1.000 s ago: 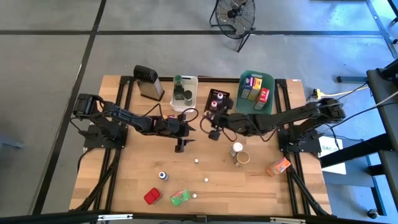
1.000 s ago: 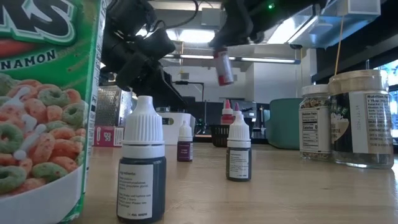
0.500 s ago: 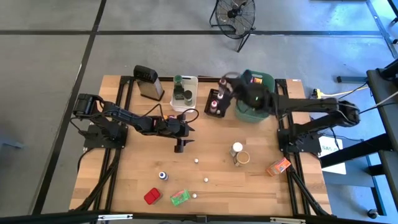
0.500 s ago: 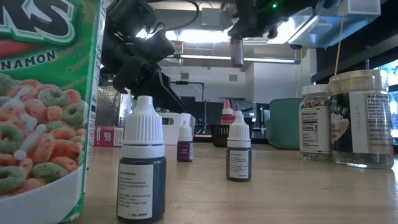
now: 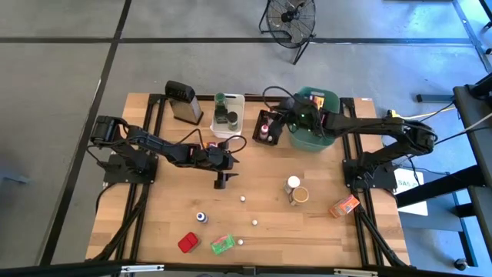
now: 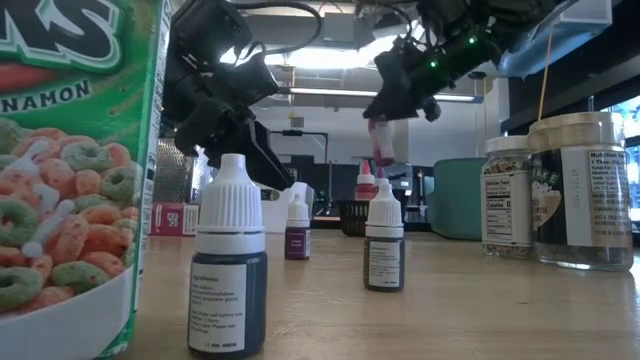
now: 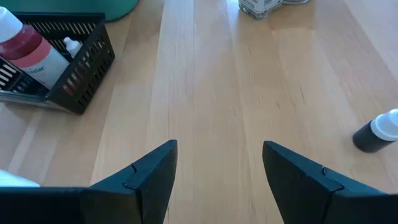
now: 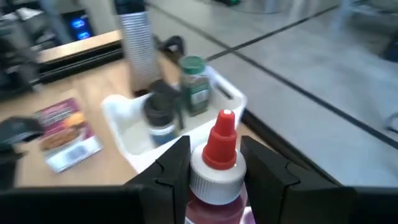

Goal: Pick & Place Kitchen Items
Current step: Put the large red food coloring bottle into the black bin

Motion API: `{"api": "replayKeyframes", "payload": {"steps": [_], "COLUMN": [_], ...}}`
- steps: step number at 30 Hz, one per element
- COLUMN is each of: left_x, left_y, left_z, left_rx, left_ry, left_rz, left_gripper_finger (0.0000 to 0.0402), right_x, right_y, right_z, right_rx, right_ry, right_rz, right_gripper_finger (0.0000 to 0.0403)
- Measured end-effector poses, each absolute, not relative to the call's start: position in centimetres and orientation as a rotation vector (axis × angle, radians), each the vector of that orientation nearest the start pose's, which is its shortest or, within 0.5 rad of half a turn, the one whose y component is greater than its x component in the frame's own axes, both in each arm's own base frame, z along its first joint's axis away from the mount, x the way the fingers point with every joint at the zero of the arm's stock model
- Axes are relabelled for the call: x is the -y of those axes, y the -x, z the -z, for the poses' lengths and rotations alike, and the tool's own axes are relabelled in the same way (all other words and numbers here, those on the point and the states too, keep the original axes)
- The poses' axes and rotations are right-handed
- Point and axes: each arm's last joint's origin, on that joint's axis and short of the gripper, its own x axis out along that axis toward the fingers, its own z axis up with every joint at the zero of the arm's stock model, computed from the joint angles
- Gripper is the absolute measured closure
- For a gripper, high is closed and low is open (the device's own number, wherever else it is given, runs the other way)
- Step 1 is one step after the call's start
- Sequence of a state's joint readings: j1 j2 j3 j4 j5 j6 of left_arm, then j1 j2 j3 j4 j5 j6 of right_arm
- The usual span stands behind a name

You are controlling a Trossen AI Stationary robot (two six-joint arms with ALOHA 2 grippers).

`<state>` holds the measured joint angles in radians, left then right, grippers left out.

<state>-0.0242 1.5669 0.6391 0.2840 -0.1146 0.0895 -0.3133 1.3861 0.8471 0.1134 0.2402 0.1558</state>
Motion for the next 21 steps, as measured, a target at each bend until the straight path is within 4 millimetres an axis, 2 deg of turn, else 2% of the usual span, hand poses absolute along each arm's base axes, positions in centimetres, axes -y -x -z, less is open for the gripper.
{"api": "replayKeyframes", "payload": {"steps": [7,12,21], "left_x": [0.4,0.4,0.4], "left_y": [-29.1,-29.1,-29.1], "left_z": [-14.9,-15.0,-15.0], "left_rx": [-0.647,-0.645,-0.643], "left_ry": [-0.131,-0.131,-0.130], "left_rz": [-0.058,-0.058,-0.058], "left_gripper_finger": [0.0170,0.0170,0.0170], "right_x": [8.9,8.9,9.3], "right_y": [-28.4,-28.4,-29.5], "right_z": [-23.7,-22.0,-20.0], "right_rx": [-0.376,-0.420,-0.438], "right_ry": [-0.144,-0.145,-0.135], "right_rz": [0.685,0.762,0.765], "right_gripper_finger": [0.0285,0.0285,0.0285]}}
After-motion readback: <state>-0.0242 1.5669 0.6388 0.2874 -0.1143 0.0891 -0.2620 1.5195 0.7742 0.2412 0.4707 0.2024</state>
